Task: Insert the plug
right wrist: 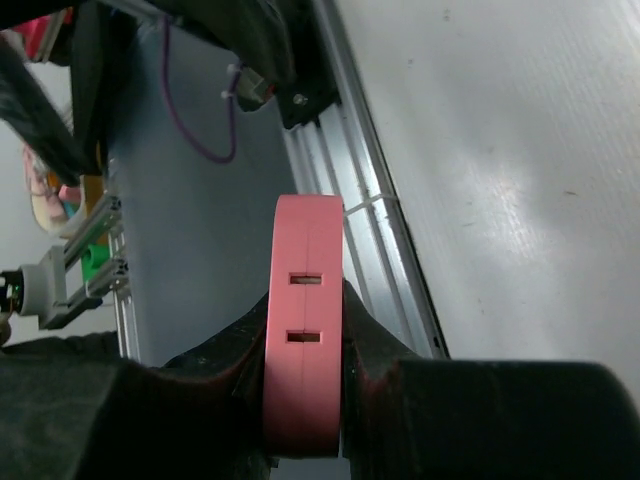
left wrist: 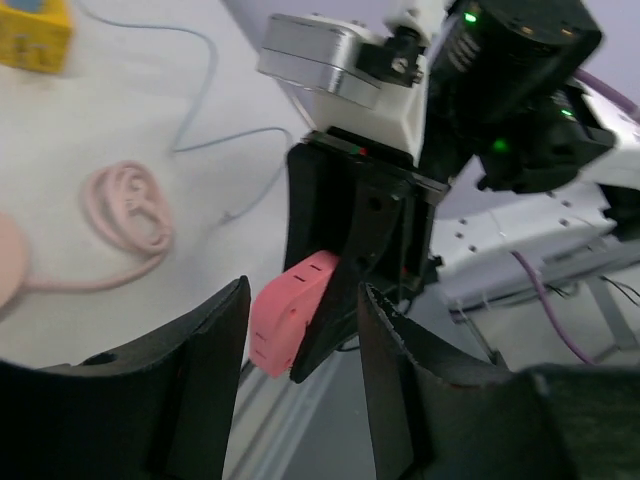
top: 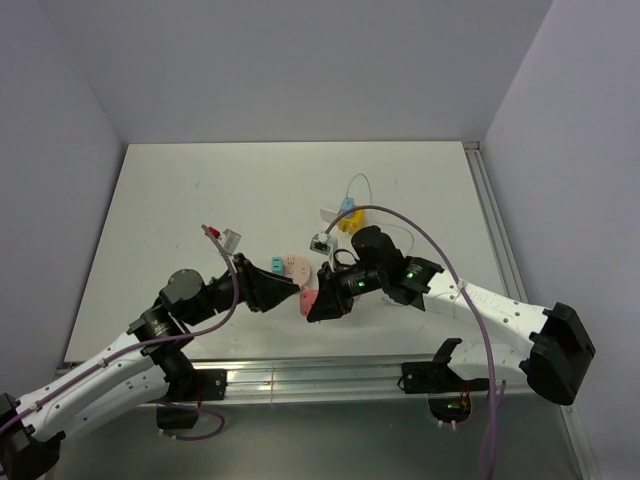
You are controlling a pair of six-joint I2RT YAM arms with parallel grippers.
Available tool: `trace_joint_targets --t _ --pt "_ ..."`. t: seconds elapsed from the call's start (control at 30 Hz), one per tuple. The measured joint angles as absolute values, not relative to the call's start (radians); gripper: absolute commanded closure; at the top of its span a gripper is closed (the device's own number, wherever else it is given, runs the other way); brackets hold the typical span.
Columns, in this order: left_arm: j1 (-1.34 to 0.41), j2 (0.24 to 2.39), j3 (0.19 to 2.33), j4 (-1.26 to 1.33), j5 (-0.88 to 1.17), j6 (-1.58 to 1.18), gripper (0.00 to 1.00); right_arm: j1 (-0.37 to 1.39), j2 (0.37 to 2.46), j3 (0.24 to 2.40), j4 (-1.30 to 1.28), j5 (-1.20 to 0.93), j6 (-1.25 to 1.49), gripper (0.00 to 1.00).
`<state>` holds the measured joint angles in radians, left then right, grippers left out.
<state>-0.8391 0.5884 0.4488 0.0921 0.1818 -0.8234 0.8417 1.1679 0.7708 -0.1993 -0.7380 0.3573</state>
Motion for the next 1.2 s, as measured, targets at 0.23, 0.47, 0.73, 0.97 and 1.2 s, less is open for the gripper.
trace_joint_targets --t 0.23,0.47,0.73,0.97,1.2 --pt "-0.838 0.671 0.427 0.249 0.379 -0.835 0.56 0.839 1.069 0.758 -0.142 -0.811 0.346 1.0" --pt "-0.836 0.688 0.41 0.302 0.452 -0.836 0.75 0.831 1.069 0.758 -0.106 -0.852 0.365 1.0" --pt "-0.827 0.73 0.41 0.346 0.518 -0.836 1.0 0.824 1.068 0.758 -0.12 -0.9 0.384 0.7" --pt "-0.83 0.797 0.465 0.266 0.552 -0.803 1.0 0.81 1.072 0.782 -0.193 -0.94 0.344 0.44" --pt "-0.83 0.823 0.505 0.211 0.586 -0.775 1.0 0.776 1.126 0.839 -0.311 -1.018 0.263 0.62"
